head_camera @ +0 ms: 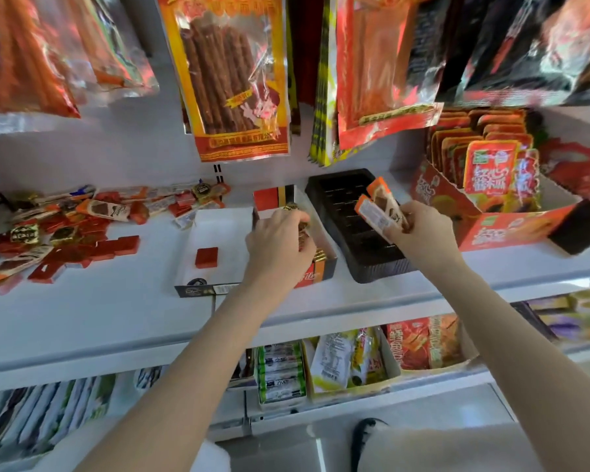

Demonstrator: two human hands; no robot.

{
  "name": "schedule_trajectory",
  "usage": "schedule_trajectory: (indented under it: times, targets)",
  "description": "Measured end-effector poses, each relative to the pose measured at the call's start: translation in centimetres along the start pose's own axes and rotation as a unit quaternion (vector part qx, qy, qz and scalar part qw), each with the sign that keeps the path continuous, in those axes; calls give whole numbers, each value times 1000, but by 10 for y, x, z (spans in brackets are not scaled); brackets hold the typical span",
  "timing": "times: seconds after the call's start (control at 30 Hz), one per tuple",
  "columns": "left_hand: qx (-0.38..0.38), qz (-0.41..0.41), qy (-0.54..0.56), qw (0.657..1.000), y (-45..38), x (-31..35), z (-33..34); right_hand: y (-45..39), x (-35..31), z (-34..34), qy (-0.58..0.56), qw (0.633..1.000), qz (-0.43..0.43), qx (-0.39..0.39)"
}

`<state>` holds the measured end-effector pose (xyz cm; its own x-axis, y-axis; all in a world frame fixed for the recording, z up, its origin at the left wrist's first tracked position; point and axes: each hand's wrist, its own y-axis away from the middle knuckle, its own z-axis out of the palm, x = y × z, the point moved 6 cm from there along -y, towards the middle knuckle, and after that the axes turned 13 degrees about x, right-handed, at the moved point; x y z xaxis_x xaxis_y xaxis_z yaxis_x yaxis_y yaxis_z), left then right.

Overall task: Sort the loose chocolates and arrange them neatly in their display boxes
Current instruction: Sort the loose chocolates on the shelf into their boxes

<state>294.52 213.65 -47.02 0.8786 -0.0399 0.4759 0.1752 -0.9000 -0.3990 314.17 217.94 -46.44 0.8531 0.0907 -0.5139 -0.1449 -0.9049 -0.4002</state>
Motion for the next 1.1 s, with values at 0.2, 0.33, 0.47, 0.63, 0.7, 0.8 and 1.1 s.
schedule_trajectory:
  times: [0.2,0.33,0.47,0.63,0.7,0.8,1.1]
  targets:
    - [-55,24,-59,996,6,-5,9,-3,-6,2,1,1000,-22,-4]
    - [-38,36,-36,998,7,-6,2,1,-12,0,8,998,-64,-13]
    - [12,31,-29,999,7,-20,-20,5,-29,-5,-18,997,-78,6]
    - [16,-27,-57,998,10,-66,-53,23,-87,10,-70,986,-147,-18]
    - [15,-54,-69,996,13,-87,-64,31,-116,24,-98,979,-170,-46]
    - [-15,-89,-99,991,17,-117,-77,35,-164,53,-114,965,-219,-88]
    - [-105,-149,-168,969,28,-201,-107,14,-262,189,-8,927,-290,-238]
